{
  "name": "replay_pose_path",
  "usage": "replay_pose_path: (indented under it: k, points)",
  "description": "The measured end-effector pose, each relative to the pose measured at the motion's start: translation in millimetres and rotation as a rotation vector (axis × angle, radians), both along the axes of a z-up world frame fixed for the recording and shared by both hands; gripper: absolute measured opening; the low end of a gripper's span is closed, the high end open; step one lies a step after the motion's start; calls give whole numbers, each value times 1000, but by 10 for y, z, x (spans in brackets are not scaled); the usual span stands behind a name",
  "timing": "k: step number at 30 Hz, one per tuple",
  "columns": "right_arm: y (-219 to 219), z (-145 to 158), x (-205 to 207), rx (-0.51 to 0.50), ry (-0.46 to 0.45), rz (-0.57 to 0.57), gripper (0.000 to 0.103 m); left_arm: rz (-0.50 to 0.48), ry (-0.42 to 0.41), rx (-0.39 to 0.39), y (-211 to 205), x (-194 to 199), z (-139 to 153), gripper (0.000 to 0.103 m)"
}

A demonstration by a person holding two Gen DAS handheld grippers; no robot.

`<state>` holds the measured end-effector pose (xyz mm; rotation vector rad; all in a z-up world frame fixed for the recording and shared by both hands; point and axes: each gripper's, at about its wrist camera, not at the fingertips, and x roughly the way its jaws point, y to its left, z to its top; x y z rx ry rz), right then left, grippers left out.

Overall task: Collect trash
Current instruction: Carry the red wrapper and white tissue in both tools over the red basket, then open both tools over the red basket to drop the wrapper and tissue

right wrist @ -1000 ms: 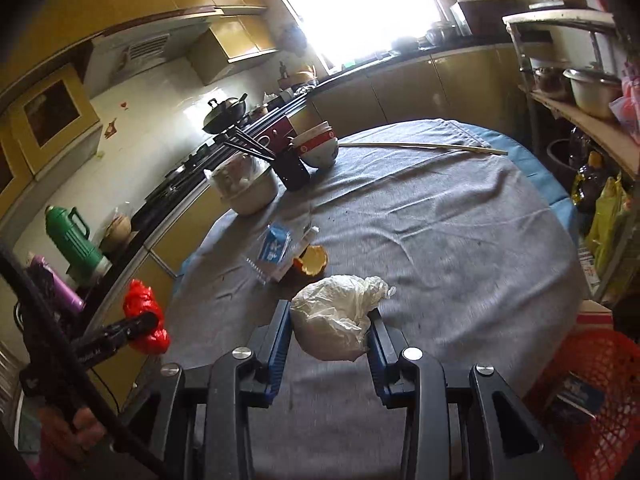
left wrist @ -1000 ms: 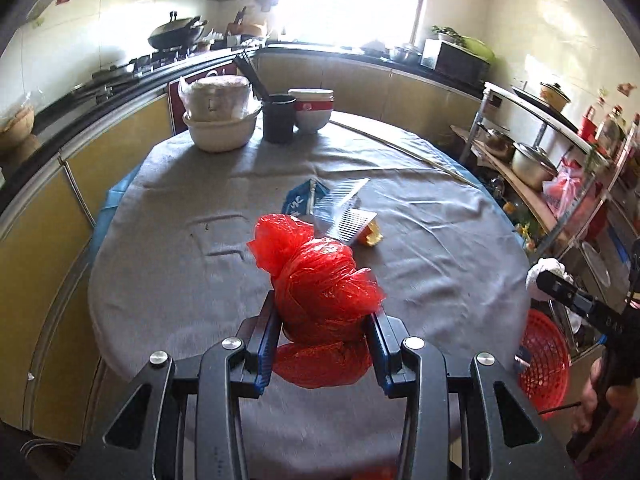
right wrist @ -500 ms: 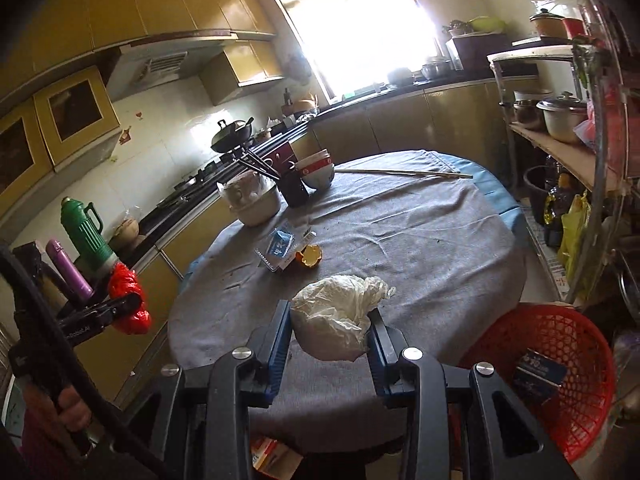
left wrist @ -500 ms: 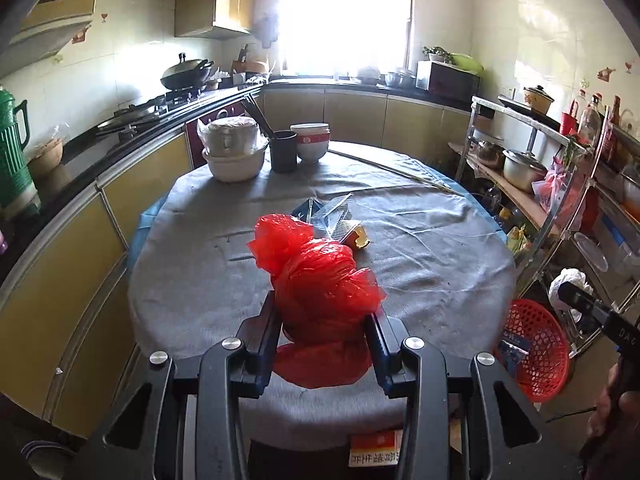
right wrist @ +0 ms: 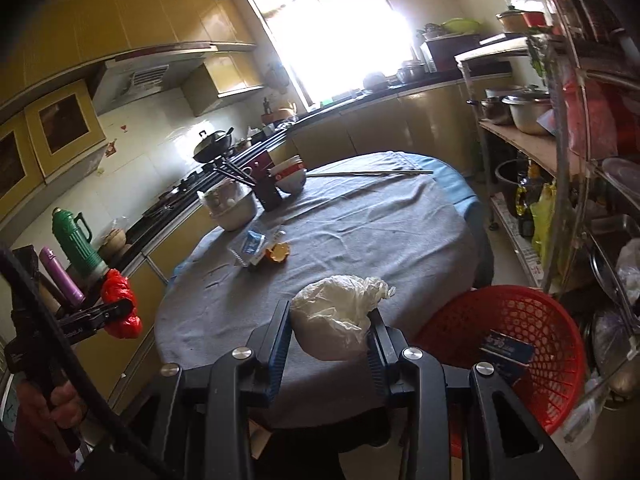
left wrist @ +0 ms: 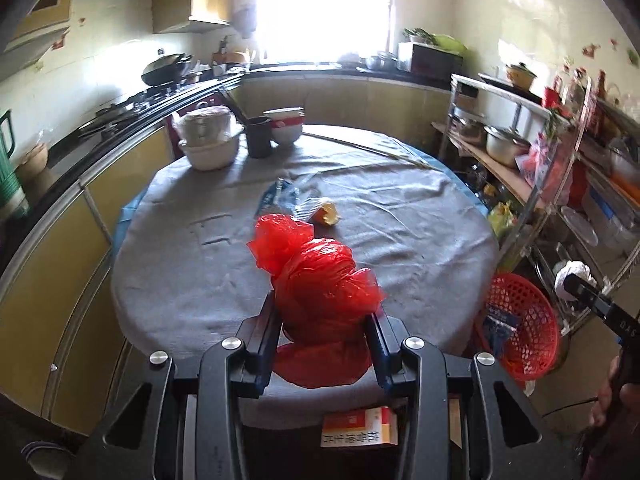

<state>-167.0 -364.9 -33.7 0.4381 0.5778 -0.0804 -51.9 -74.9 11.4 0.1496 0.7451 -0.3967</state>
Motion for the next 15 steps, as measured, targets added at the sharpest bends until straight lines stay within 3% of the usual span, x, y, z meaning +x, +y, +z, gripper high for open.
replay_pose_path:
  k: [5,15]
  points:
    - [-282,-147,-168,30,17,-54,38,-94,30,26,-412,-69,-35,42]
    - [-1013,-517,-507,158,50,-198,38,-381,117,82,-1674,-114,-235,42]
